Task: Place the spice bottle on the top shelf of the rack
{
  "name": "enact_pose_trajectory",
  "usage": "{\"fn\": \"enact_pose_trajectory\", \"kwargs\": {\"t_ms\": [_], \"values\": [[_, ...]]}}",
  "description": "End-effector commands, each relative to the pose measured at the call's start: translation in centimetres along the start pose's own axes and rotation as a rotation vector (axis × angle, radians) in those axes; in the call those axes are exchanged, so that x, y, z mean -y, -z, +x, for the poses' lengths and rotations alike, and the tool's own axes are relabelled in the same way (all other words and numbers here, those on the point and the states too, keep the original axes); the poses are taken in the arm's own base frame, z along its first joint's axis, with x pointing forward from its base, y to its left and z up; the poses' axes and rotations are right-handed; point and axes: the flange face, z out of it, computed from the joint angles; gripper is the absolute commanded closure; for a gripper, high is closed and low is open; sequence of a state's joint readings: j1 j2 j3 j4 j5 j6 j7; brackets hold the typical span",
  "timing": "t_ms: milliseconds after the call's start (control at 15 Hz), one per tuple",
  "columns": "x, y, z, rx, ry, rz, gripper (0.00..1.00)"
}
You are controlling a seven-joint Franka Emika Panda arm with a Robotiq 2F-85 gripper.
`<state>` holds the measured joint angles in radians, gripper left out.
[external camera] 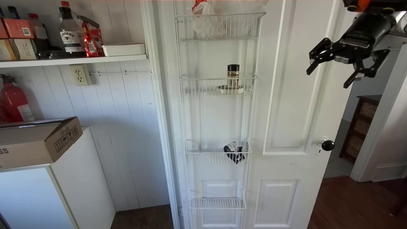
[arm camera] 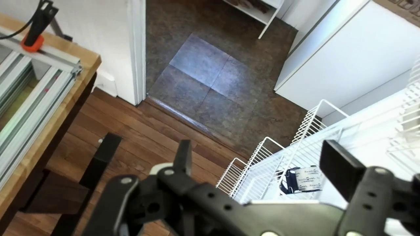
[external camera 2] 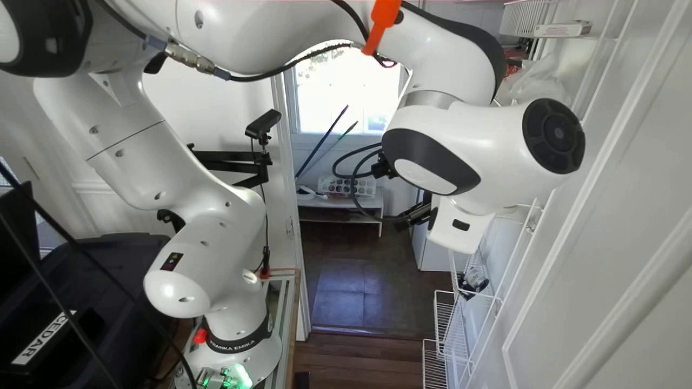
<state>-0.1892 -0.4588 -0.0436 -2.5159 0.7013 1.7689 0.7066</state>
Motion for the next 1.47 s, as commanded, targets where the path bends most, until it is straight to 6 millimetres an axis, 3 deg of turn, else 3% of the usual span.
{"fn": "enact_pose_trajectory", "kwargs": {"t_ms": [0, 533, 600, 933, 1400], "values": [[1.1, -1.7, -1.0, 0.056, -0.143, 0.115, 0.00], [3.5, -4.9, -2.3, 0.165, -0.449, 0.246, 0.00], [3.3, -4.0, -2.2, 0.138, -0.382, 0.214, 0.00], [3.6, -4.6, -2.0, 0.158, -0.423, 0.220, 0.00], [6.3, -7.4, -0.7, 0.270, -0.533, 0.279, 0.00]]}}
